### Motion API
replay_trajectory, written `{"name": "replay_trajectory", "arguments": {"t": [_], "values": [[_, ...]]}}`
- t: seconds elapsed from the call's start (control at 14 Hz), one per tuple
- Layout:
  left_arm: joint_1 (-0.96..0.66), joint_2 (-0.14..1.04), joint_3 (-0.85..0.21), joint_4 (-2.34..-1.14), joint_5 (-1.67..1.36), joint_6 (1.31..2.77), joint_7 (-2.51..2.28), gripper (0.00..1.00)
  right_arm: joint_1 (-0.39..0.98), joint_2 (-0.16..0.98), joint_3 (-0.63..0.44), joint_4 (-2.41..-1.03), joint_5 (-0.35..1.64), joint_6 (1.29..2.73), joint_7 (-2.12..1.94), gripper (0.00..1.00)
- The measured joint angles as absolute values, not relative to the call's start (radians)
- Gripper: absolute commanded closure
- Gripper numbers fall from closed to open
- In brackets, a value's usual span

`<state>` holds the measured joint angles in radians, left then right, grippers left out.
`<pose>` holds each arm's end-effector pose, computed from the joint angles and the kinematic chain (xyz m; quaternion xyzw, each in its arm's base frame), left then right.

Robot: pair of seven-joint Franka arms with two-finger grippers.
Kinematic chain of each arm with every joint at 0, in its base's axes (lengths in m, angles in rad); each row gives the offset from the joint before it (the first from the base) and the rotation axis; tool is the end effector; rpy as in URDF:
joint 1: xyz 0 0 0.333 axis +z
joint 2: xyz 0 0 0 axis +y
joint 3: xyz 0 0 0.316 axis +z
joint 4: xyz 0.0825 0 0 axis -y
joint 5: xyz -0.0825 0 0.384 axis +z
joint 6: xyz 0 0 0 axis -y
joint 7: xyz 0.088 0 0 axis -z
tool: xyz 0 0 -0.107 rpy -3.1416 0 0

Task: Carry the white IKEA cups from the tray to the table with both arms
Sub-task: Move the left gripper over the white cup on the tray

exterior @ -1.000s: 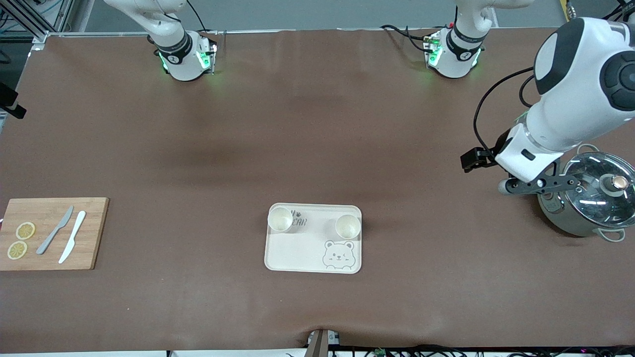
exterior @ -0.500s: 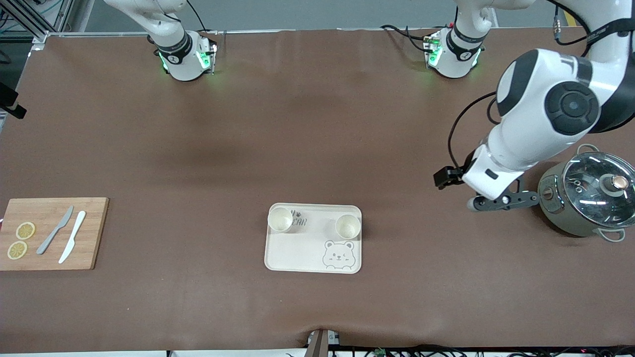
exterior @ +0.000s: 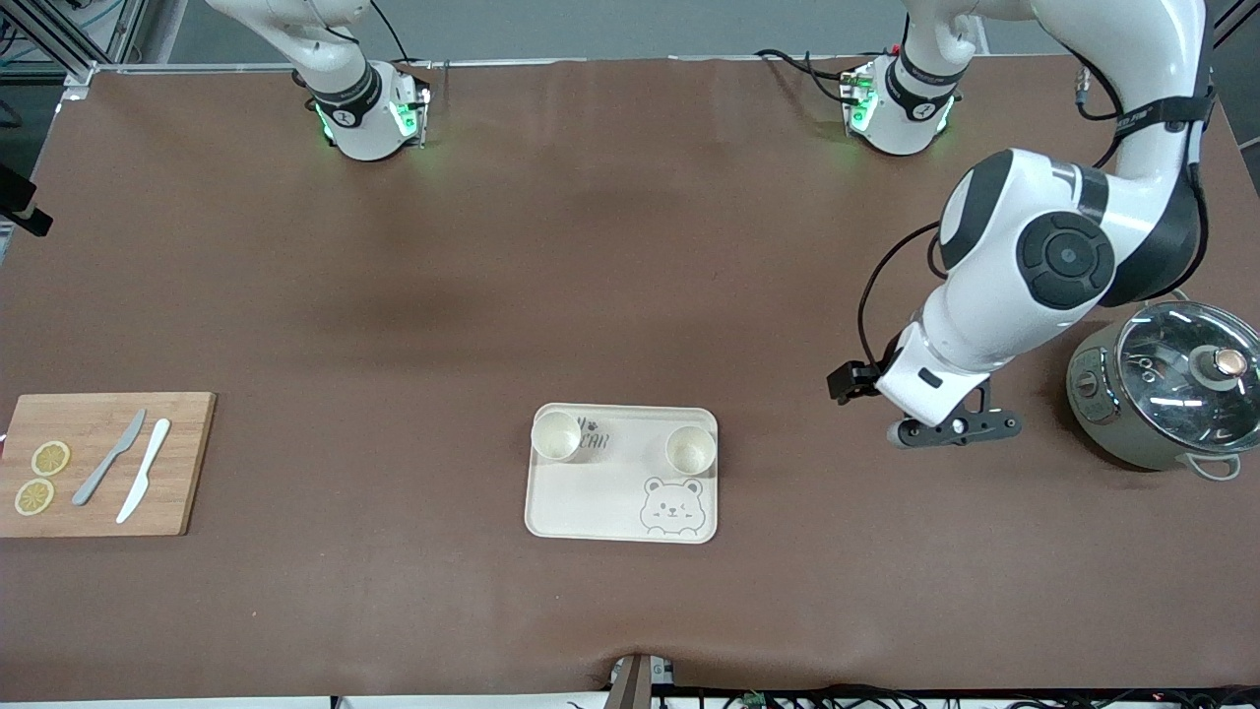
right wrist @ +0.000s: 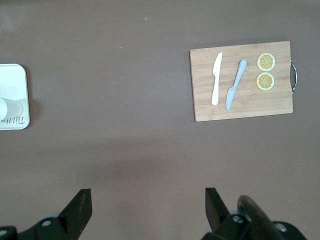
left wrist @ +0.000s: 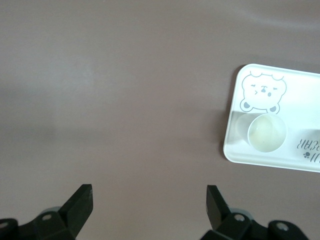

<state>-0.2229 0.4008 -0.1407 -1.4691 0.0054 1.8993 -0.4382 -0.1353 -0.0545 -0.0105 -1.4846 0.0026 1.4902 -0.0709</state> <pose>0.6417 -0.2286 0.4553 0.9987 0.0424 0.0057 0.0292 0.5225 -0.0766 0.6870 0.9989 -0.0373 0.0300 0.0017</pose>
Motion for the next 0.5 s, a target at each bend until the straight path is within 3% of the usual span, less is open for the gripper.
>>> {"name": "replay_trajectory", "arguments": {"t": [0.5], "values": [[-0.298, 0.453, -0.143, -1.468, -0.003, 1.936, -0.442, 0.0, -0.142, -0.053, -0.011, -1.485, 0.017, 1.49, -0.071, 0.0]]}}
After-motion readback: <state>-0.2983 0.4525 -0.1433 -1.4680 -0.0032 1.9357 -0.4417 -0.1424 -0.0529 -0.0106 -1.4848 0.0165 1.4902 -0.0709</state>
